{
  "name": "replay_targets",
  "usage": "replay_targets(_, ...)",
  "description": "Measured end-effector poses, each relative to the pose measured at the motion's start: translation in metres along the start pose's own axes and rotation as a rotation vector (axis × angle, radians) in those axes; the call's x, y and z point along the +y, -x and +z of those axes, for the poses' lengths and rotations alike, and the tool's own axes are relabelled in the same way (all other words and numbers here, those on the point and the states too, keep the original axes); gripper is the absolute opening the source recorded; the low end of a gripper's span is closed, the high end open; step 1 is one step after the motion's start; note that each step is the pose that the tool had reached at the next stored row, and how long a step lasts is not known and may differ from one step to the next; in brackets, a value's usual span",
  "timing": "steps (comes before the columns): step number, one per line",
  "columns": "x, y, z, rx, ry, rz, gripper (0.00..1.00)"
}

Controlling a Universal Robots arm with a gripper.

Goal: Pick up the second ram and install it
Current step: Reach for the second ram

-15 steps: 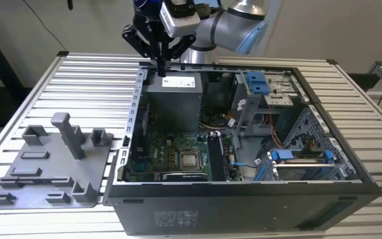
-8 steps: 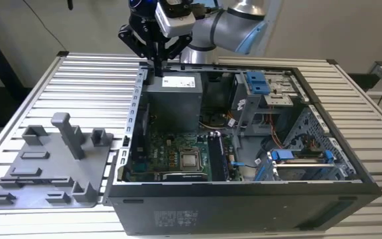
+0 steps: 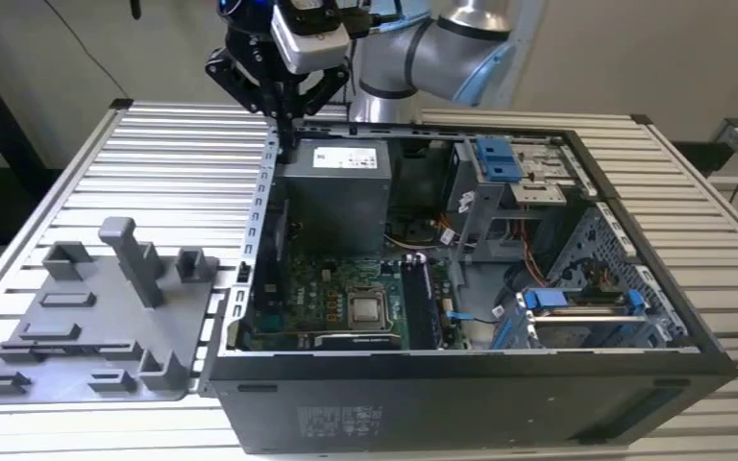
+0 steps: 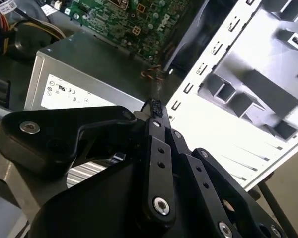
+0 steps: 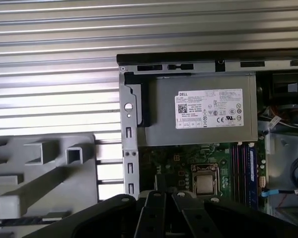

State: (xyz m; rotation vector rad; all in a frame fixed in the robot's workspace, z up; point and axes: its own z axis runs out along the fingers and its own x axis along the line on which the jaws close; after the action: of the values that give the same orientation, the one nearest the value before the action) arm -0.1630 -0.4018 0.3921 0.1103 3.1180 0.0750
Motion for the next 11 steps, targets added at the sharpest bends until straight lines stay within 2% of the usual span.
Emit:
replay_targets(5, -0.0021, -0.0142, -0.0002, 0.0, 0.0, 0.0, 0.11)
replay_targets(11, -0.0034, -0.0277, -0.0001, 0.0, 0.0, 0.0, 0.11)
